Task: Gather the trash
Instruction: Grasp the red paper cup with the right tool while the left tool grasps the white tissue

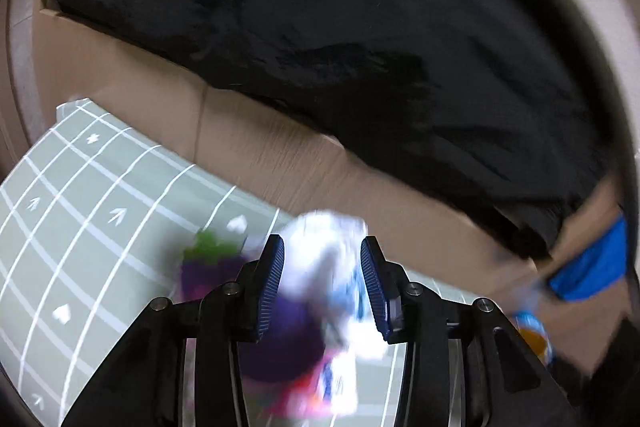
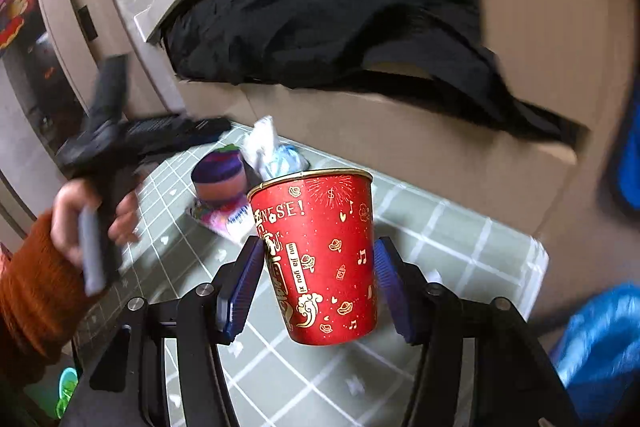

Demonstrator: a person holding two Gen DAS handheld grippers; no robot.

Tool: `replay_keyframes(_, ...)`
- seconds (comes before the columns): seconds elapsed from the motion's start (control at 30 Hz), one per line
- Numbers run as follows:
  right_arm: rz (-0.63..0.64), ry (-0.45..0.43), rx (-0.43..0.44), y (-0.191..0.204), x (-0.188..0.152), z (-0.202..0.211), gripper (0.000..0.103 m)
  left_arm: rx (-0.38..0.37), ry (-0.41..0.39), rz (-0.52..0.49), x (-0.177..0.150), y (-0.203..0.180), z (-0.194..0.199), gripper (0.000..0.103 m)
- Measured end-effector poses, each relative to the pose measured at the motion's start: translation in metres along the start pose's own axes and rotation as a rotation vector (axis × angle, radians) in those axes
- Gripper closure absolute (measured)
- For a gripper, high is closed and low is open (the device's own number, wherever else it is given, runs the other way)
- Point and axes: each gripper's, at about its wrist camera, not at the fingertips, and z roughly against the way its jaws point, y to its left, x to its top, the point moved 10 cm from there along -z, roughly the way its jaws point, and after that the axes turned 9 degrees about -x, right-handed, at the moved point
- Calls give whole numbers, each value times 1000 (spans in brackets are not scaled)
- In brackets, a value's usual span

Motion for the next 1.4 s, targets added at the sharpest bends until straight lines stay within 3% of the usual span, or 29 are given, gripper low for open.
replay_keyframes(0.13,-4,10,3,-11,-18,10,49,142,-12,-76,12,5,-33,62)
replay_keyframes(0.2,-26,15,41,-13,-23,18,49,116,64,-80,-1,2,-46,62)
replay_keyframes(0.3,-34,-6,30,-19,-24,28,48,66,172,-106,-30,-9,-51,62)
replay_keyframes(0.4,-53,-7,29,-19,-23,28,48,109,187,-258,-58,-24,-39,62)
replay_keyframes(0.53,-86,5,69,-12,-31,28,48,49,221,-337,-103,-46,-12,62)
replay_keyframes(0.7,-73,13,46,-5,-45,33,48,-20,231,-300,-143,-54,28,62)
replay_keyframes(0.87,-66,54,-17,-7,-65,32,47,-61,133,-203,-159,-56,80,62)
replay_keyframes(1.0,-68,94,-29,-7,-79,24,47,-52,99,-148,-174,-47,108,62)
replay_keyframes(1.27,-35,100,-60,-1,-89,19,43,-111,143,-117,-190,-75,88,60)
replay_keyframes(1.4,-25,59,-47,-4,-84,35,45,-46,157,-184,-195,-93,65,60)
